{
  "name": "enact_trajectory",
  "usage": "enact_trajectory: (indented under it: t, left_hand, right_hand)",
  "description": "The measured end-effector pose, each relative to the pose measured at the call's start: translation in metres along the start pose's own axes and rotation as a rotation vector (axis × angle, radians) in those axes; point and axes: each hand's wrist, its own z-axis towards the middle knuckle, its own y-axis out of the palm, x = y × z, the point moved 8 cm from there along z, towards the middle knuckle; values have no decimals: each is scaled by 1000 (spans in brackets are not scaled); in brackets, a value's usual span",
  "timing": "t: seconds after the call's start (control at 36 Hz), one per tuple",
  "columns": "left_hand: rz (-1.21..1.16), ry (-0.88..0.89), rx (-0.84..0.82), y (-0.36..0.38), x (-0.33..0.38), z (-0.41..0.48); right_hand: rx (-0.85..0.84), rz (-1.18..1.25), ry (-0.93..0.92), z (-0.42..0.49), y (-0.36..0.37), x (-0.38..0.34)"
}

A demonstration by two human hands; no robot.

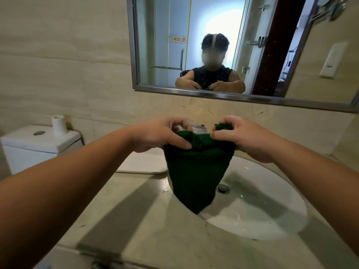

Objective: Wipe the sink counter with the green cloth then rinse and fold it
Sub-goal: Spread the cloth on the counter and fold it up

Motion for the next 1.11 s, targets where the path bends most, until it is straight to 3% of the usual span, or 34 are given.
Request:
enact_trajectory:
  t: [0.14,0.31,0.42,0.53,0.64,0.72,0.81,0.92,1.0,1.06,1.11]
  left_hand:
    - [73,-74,-89,-9,-14,-19]
    - [-92,-124,-83,-49,-37,-45]
    - [-173,-89,179,-92,-41,-57]
    - [-166,47,477,-134,-22,-71]
    - [-158,207,617,-165,13,-93]
    - [-89,248,642,-183,33,-114]
    - [-20,94,416,-180,29,-130]
    - [53,-244,-111,-133,-28,-153]
    - [55,-437,-461,-89,-87,-173]
    - [8,-513,-573,-71,-115,-182]
    - [-52,-534,-579,-65,-131,-186]
  right_hand:
    - [-156,50,25,-4,-2,6]
    - [-174,42,41,7,-10,3]
    - [-136,13,5,22,-6,-6]
    - [34,13,-115,44,-9,-36]
    - [203,54,-257,53,-19,-78]
    - [139,78,-328,49,-13,-103]
    - [-94,-25,-293,39,10,-110]
    - [-509,-470,-141,17,62,-69]
    - [-848,-621,3,-8,108,-25]
    - [-1014,-601,76,-20,132,-2]
    - [-1082,-564,100,-22,147,12]
